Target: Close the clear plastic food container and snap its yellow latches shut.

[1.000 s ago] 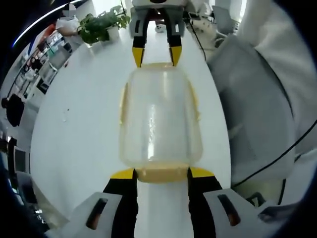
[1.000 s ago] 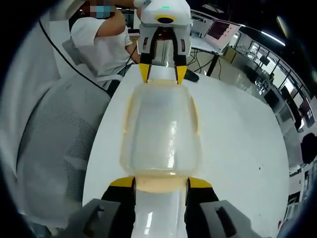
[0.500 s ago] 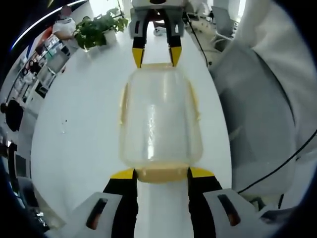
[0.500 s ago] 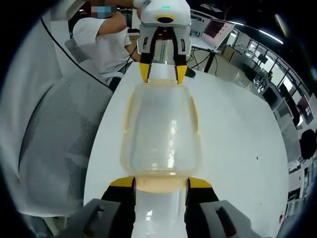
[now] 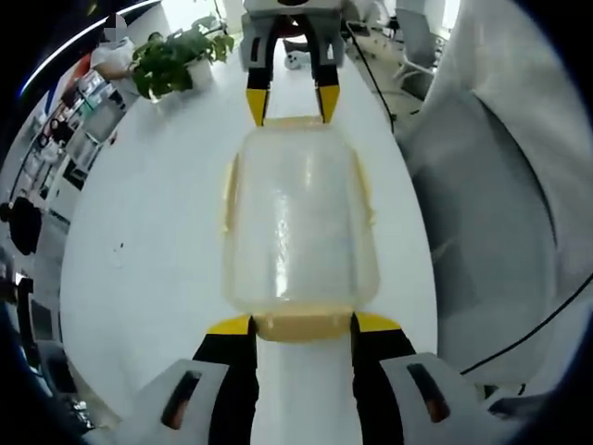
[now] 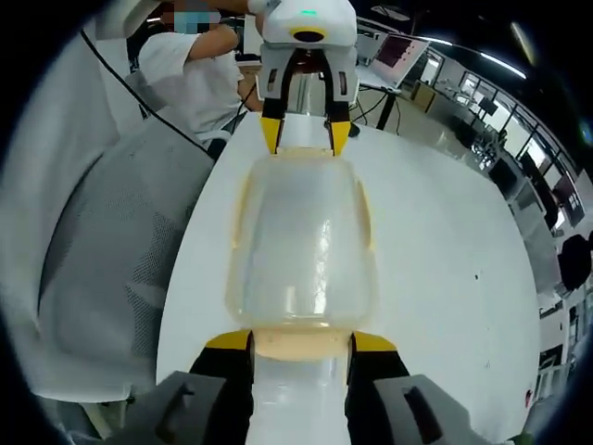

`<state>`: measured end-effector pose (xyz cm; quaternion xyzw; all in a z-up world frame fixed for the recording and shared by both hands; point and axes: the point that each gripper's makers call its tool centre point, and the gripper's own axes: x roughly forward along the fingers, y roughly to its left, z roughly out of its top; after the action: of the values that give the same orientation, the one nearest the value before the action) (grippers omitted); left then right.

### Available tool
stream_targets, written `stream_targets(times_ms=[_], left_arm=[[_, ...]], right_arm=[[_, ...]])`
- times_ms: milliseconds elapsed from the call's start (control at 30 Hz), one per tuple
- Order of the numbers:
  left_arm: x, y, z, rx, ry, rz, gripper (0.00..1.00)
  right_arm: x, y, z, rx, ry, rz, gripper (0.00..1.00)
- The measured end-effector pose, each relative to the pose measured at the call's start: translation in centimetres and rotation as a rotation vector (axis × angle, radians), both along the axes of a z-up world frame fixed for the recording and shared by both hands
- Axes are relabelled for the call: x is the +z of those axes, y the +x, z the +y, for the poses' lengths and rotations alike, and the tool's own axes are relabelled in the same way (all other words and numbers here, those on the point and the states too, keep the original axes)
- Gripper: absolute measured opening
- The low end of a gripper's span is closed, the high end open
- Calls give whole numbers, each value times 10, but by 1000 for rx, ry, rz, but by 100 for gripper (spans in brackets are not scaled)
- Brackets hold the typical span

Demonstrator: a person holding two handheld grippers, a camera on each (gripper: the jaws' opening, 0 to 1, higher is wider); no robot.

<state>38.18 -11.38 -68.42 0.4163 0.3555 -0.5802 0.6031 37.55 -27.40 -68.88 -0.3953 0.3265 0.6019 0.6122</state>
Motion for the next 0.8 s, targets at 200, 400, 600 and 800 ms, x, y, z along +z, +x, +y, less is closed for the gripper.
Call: stream_targets(times_ms=[200, 400, 600, 800], left_arm=[[-4, 0, -16, 3, -8, -1, 37], [-9, 0, -29, 4, -12, 3, 37], [-12, 2, -42, 0, -12, 2, 37], [-17, 4, -53, -8, -11, 3, 37]], right_arm=[[-2, 1, -16, 2, -9, -4, 37], [-6, 0, -30, 2, -18, -4, 37], [-8, 2, -44, -2, -22, -4, 37], [-12, 2, -53, -8, -26, 0, 37]])
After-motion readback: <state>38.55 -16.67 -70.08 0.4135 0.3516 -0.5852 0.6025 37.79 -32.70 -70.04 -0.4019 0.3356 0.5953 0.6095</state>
